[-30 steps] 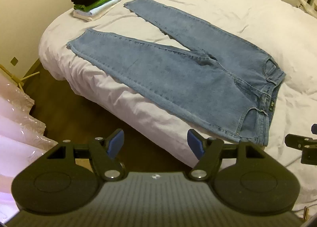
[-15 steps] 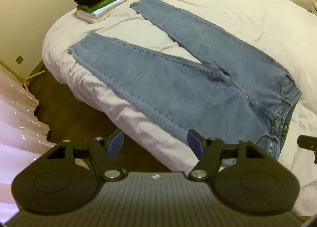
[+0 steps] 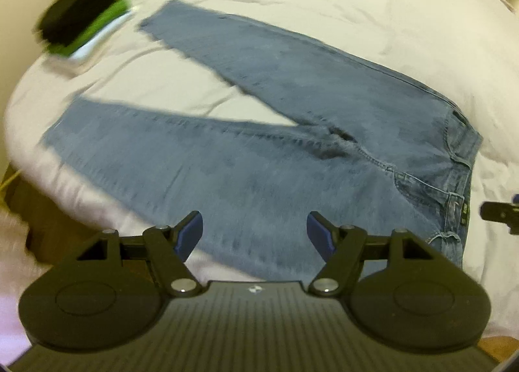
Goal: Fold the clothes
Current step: 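Move both grippers to the jeans legs beside each other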
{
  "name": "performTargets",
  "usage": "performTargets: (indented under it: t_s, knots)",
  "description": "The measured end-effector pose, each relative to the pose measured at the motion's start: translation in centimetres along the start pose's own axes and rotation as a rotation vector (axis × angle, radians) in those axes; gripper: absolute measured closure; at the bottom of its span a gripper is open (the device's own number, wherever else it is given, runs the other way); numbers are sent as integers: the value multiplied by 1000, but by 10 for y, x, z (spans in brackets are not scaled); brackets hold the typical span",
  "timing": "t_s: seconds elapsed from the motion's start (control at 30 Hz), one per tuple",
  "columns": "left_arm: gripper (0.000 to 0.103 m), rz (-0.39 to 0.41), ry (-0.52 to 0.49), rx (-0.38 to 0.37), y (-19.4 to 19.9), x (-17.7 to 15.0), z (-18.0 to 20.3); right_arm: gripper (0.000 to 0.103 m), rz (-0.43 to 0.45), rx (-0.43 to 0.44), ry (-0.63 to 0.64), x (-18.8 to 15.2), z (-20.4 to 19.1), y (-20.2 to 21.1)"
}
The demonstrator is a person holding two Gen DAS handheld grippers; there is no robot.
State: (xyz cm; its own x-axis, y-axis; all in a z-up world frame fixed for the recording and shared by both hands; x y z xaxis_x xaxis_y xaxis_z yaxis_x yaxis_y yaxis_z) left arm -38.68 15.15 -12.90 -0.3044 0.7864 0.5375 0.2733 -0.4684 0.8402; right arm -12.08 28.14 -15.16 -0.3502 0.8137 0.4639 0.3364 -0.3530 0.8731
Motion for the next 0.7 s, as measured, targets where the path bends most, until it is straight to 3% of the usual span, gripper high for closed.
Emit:
performTargets:
  t_s: [0.27,0.43,0.6,0.7]
  knots:
    - [37,2,-312,-212,-93,77,-63,15,-6,-95,-335,7,-51,-72]
    - [37,-13,-475,-347,-152,111,-96,16,75,-118,-469,13,-89,-94]
    - [41,-14,-596,-449,-212,117,-93,37,99,-97,-564,5,-105,-126]
    - [50,-23,-619,-514,-239,120,-83,39,126,-99,-576,9,-104,-137]
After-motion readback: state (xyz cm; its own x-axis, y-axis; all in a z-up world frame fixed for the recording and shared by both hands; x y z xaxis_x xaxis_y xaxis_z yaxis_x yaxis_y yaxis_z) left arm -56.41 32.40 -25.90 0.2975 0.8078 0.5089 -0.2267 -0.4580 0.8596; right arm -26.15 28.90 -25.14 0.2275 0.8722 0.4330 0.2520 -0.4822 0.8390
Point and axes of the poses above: each gripper's, at about its wrist camera, not at the fingertips, and y roughly against the way its jaws point, z to its right, x to its top, the point moved 2 cm from there along -y, roughly the way its jaws point, and after that the axes turned 10 degrees about z, right-handed, at the moved point
